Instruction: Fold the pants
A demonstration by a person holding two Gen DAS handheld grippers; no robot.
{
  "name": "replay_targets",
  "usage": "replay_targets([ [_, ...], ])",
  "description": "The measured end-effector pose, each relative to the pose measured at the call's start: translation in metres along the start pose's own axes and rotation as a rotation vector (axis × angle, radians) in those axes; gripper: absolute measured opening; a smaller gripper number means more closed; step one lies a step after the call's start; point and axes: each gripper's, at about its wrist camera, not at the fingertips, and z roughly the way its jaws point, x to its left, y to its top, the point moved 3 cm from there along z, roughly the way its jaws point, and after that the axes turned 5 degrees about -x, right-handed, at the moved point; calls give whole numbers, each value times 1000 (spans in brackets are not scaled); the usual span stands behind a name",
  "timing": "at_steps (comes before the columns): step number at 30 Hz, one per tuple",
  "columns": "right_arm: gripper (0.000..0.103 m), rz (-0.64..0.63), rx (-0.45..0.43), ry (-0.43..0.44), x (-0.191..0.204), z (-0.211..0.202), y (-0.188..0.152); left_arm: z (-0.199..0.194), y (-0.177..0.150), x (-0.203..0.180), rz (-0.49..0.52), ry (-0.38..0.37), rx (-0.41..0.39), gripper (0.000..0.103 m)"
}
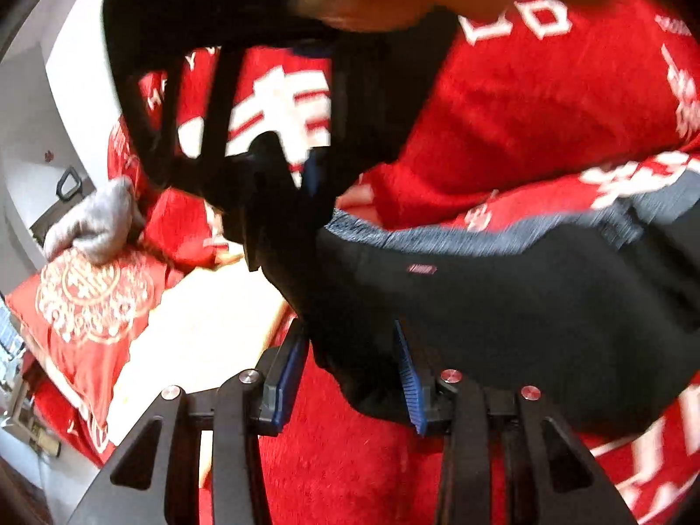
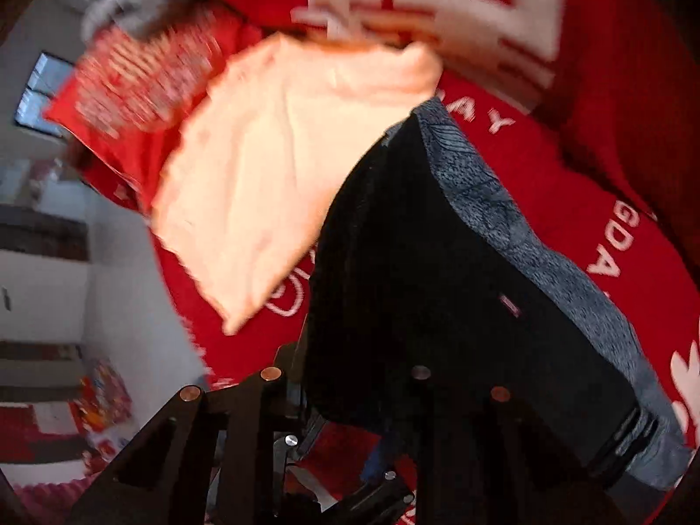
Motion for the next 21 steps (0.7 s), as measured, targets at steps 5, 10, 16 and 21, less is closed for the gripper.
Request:
replay_targets([
  [5,25,60,-177,121,-35,-85,-32,-44,37,-39,104,-1,-126,41],
  [10,25,114,-342,176,-88,-162,-83,-88,69,-98,197,-91,-231,41],
  [16,25,272,-500,194,-183,-223,-160,-116,87,-193,344,-211,-294,41],
  [21,25,427,-563,234,-260,-223,-229,-129,74,-261,453,-298,-273,41],
])
